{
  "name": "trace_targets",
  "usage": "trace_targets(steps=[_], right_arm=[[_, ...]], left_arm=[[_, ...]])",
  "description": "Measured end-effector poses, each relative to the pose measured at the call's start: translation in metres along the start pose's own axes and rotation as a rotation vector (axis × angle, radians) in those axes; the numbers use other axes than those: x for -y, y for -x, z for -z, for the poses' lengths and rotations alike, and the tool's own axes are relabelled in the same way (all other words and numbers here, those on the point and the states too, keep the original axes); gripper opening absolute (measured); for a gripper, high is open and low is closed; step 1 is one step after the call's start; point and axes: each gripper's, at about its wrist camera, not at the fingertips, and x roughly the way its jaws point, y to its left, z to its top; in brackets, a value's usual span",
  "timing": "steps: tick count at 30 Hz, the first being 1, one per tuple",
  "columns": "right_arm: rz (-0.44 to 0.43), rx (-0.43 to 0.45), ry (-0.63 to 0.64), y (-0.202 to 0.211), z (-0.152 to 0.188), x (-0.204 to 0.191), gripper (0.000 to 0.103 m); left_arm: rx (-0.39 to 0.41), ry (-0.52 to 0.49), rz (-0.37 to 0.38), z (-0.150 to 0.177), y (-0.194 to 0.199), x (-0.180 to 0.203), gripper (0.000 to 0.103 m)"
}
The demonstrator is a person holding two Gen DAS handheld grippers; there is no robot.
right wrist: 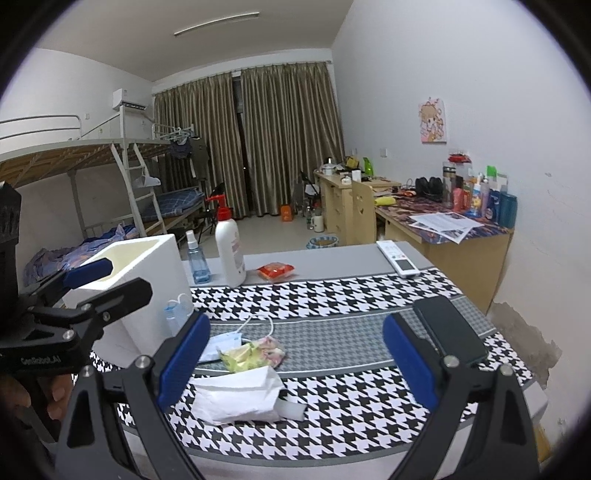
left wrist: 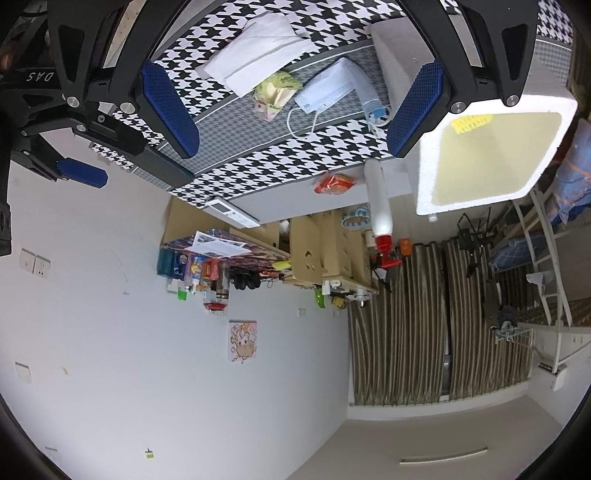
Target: Organize soft objects
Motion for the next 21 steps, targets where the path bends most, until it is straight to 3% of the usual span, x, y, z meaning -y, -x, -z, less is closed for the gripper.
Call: trace_targets(steps=[10,21], right_arm=[[-0.005,-0.031,-0.007,-0.011,0.006,0.009,0.097],[-0.048,-0.1,0.027,-0.029,0.013,0.015,0.097]], left_arm=[[-0.043,0.006,-0.012,0.003,-0.023,0.006,0.102],[-0.069,0.042,-0.081,0.006,-0.045,0.007,0.102]])
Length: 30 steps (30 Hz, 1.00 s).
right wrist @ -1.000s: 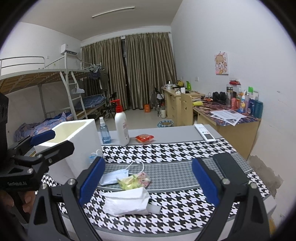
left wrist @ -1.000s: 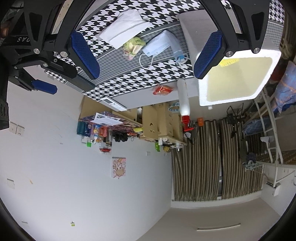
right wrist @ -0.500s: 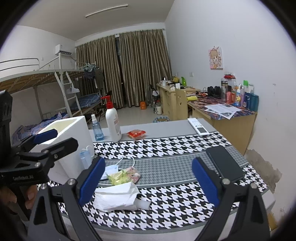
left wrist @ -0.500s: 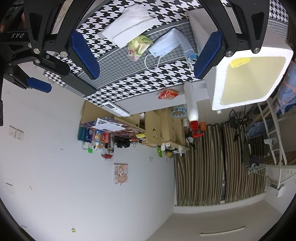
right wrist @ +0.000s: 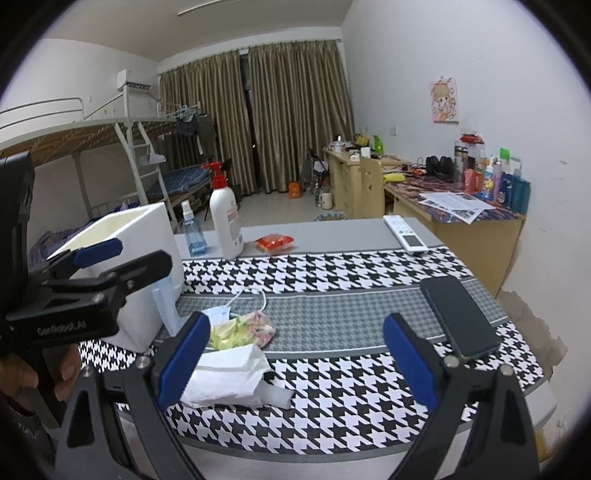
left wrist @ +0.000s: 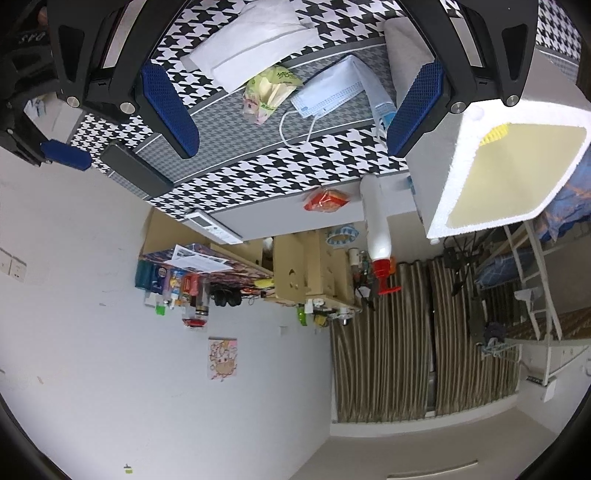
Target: Organize soft objects
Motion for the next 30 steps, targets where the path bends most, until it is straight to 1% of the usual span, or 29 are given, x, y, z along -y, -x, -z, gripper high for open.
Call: trace_targets(steps=[2,6,11,21,30], right_arm=[[-0.03,-0.014,0.005,-0.003,0.001,0.002,0.097],[-0.048,-0.039,0.027,-0.008,0.004,0.002,0.097],[-0.06,-0.052,0.044,-0.01,0.006,0.003,0.097],[-0.082,-0.072,0.032,-0.014,0.012,0.011,0.097],[-0.114,-0.096,0.034,-0.023,0.015,0.008,0.097]], left_arm=[[-0.006,0.01,-0.013,0.001,-0.004,0.0,0.102],[-0.014,0.018,-0.033,0.004,-0.01,0.003,0.102],[-0.028,0.022,-0.047,0.006,-0.018,0.007,0.102],[-0.073,0.026,-0.077,0.012,-0.036,0.008,0.102],[-0.122,0.037,-0.099,0.024,-0.048,0.009,0.102]])
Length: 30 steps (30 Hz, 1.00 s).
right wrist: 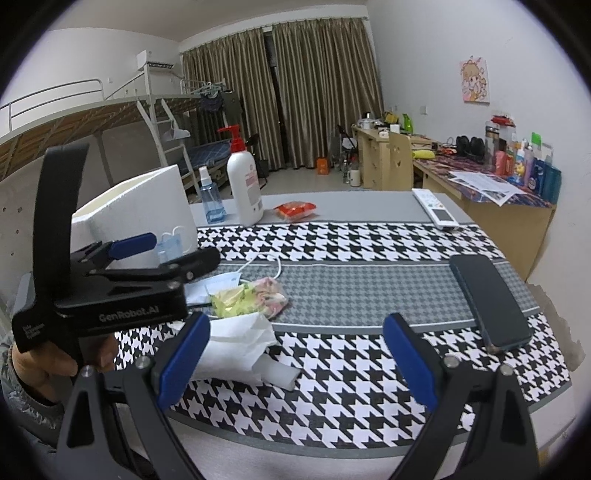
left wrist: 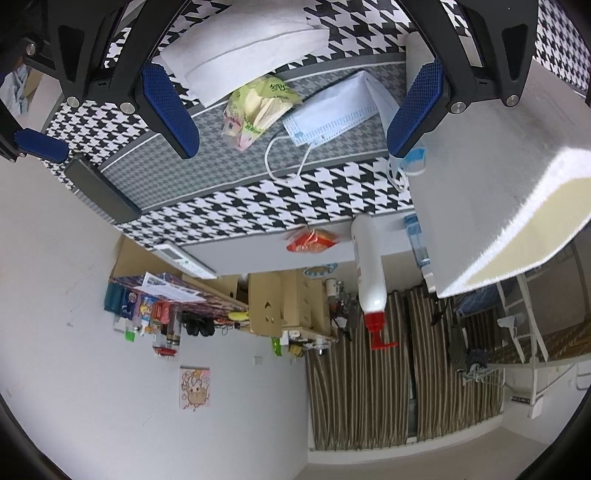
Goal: Organize soft objects
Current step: 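Move the left tool to the blue face mask while the right tool approaches the white tissue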
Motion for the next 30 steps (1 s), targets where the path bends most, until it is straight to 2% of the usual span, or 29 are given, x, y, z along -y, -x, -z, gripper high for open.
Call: trace_targets(steps=[7,16,22,30], right_arm=[[-0.014,-0.015,-0.003,-0.007,0.002,0.004,0.097],[-0.041,-0.034,0.004,-0.017,0.002,0.0,0.097],[-0.064,-0.056,0.011,-0.028,0.004,-0.004,0.097],[-0.089,-0.083,0.004,-0.037,0.006,-0.007,0.097]], left_arm=[[-0.03,0.003,-0.012,0.007,-0.008,-0.002,0.102],[-0.031,0.032,-0.08,0.006,-0.01,-0.023,0.102],[-0.028,0.057,-0.087,0.011,-0.004,-0.033,0.102],[-0.088,0.098,-0.118,0.021,-0.013,-0.044,0.1]])
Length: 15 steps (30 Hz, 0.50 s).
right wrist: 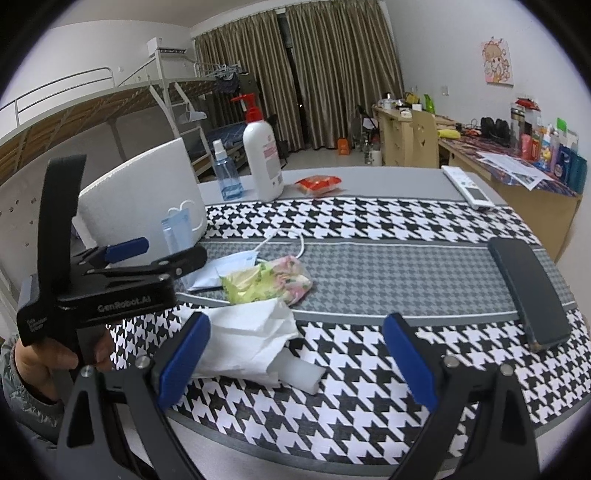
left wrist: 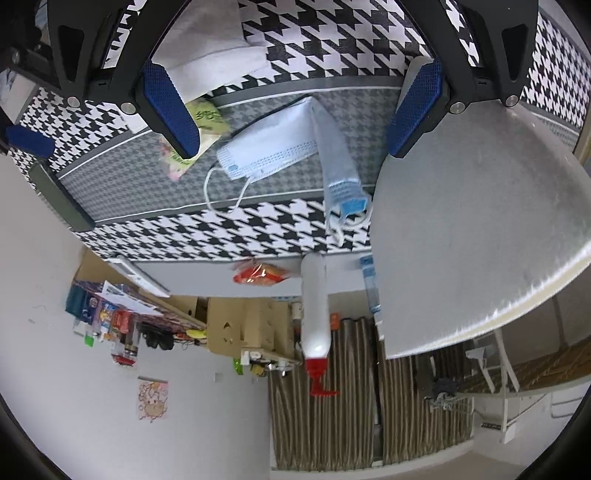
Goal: Organize soft objects
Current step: 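Move the left tool to the blue face mask while the right tool approaches the white tissue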
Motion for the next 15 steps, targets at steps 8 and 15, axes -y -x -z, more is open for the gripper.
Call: trace_targets(steps=[8,15], right_arm=[[-0.02,-0.024,0.004,-0.009,-0.001,-0.004,0.097],[-0.035,-0.045,0.015,-0.019,-0.001,-0.01,0.097]], left_arm=[[-0.053,0.049,-0.008,0.002,-0.016,-0.004,0.09],[-0.081,0.091,-0.01,0.001,-0.028,-0.014,0.071]])
